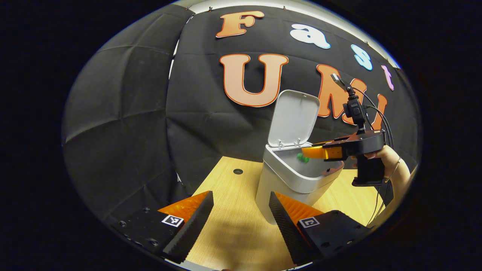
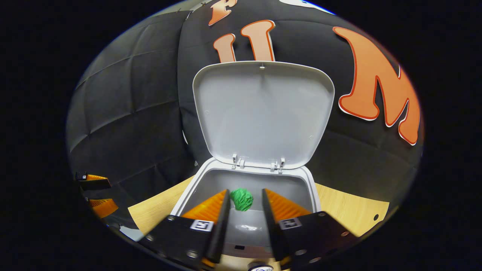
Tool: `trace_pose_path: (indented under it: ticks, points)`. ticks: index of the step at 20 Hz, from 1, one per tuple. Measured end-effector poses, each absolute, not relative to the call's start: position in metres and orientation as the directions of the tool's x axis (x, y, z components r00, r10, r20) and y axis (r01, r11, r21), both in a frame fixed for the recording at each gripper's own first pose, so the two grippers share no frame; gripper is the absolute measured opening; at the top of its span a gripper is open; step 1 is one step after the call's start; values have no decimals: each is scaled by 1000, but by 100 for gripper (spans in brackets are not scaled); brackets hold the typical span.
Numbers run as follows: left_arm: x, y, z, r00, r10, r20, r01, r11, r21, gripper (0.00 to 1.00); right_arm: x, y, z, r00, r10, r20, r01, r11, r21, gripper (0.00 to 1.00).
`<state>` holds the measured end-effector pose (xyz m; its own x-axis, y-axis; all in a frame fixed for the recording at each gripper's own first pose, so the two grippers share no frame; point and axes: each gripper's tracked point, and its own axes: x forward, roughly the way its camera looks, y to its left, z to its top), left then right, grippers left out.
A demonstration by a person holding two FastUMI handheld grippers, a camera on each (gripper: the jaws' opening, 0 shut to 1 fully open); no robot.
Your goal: Press the lid of the desktop garbage bin to open it, pick up the crumpled paper on the desktop and throw it into the bin, then pick up the pop can on the desktop and drop it into the bin, and finally close the garbage bin lid.
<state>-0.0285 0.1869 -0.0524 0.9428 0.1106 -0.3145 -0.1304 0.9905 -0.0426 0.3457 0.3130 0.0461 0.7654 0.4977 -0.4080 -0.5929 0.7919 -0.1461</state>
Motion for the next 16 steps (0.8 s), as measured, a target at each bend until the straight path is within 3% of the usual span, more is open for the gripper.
trace_pose_path:
  ticks: [2, 8, 16]
  points:
    - [-28, 188, -54, 943, 112, -313, -133, 990, -44, 95, 342, 315, 43, 756, 505, -416, -598, 791, -126, 95]
    - [-25, 172, -56, 945, 80, -318, -100, 994, -46, 95, 334, 296, 54, 774, 493, -397, -578, 807, -124, 97]
    - [-13, 110, -57, 950, -44, -309, 30, 998, -47, 94, 316, 230, 103, 838, 453, -304, -502, 858, -106, 96]
